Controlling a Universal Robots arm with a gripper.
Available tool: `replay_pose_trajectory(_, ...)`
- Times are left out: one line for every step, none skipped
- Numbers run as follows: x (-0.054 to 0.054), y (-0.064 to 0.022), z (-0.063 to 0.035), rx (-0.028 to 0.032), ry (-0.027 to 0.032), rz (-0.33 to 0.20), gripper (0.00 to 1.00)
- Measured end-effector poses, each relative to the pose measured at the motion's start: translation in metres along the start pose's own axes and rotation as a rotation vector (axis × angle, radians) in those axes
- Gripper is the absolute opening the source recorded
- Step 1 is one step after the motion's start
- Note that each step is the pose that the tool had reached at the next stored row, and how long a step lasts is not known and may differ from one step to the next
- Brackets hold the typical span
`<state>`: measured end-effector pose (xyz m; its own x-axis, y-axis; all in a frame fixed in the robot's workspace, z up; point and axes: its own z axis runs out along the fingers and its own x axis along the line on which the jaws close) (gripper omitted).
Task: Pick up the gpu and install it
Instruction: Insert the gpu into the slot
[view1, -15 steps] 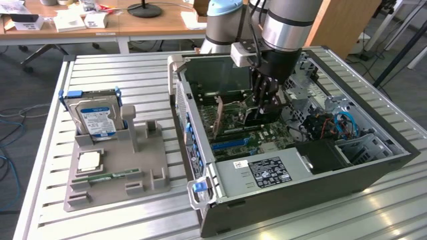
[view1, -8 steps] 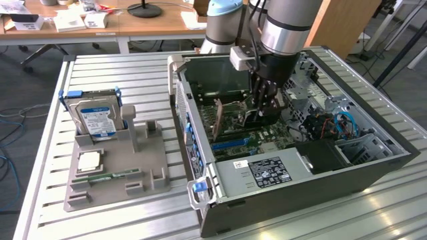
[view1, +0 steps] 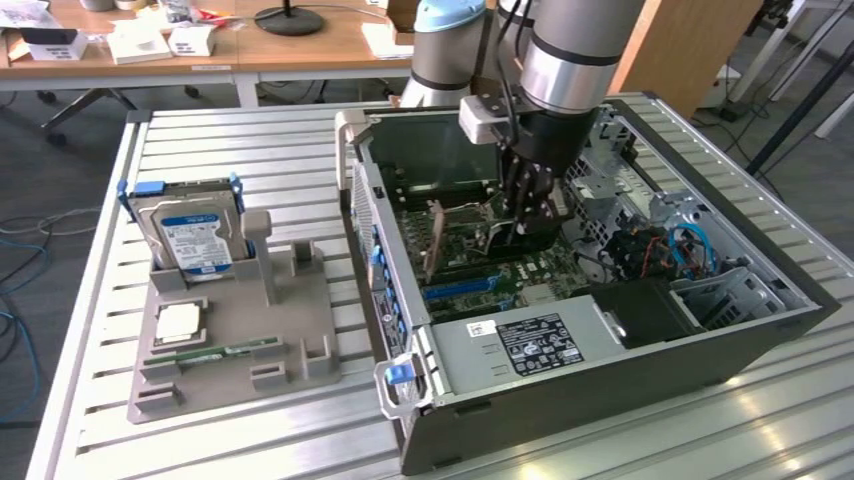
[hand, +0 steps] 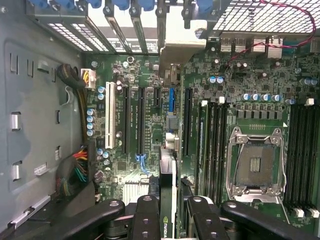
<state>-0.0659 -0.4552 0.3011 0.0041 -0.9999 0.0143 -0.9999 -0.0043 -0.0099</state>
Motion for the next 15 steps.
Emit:
replay_pose_trajectory(0.0000, 0.0011, 0.0003, 0.0006, -0.0004, 0.000, 0.26)
replay_pose_trajectory(-0.0001, 0.0023, 0.0004, 0.0010, -0.0004, 0.000, 0.26)
replay_pose_trajectory(-0.0001, 0.0035, 0.0005, 0.0013, -0.0002, 0.000, 0.26)
replay_pose_trajectory(-0.0001, 0.0042, 0.0005, 0.0013, -0.0001, 0.000, 0.26)
replay_pose_trajectory(-0.0001, 0.0045, 0.0004, 0.0013, 0.0001, 0.000, 0.26)
replay_pose_trajectory(0.0000, 0.0045, 0.0004, 0.0013, 0.0001, 0.000, 0.26)
replay_pose_trajectory(0.0000, 0.0045, 0.0004, 0.0013, 0.0001, 0.000, 0.26)
replay_pose_trajectory(0.0000, 0.0045, 0.0005, 0.0014, 0.0000, 0.000, 0.26)
replay_pose_trajectory(0.0000, 0.0045, 0.0005, 0.0013, 0.0001, 0.000, 0.26)
replay_pose_trajectory(0.0000, 0.0046, 0.0005, 0.0013, 0.0000, 0.000, 0.26)
replay_pose_trajectory(0.0000, 0.0046, 0.0009, 0.0013, -0.0001, 0.000, 0.26)
replay_pose_trajectory(0.0000, 0.0046, 0.0016, 0.0014, -0.0001, 0.000, 0.26)
replay_pose_trajectory(0.0000, 0.0046, 0.0023, 0.0013, 0.0000, 0.000, 0.26)
replay_pose_trajectory(-0.0001, 0.0046, 0.0031, 0.0013, 0.0000, 0.000, 0.26)
replay_pose_trajectory(-0.0001, 0.0046, 0.0038, 0.0014, -0.0001, 0.000, 0.26)
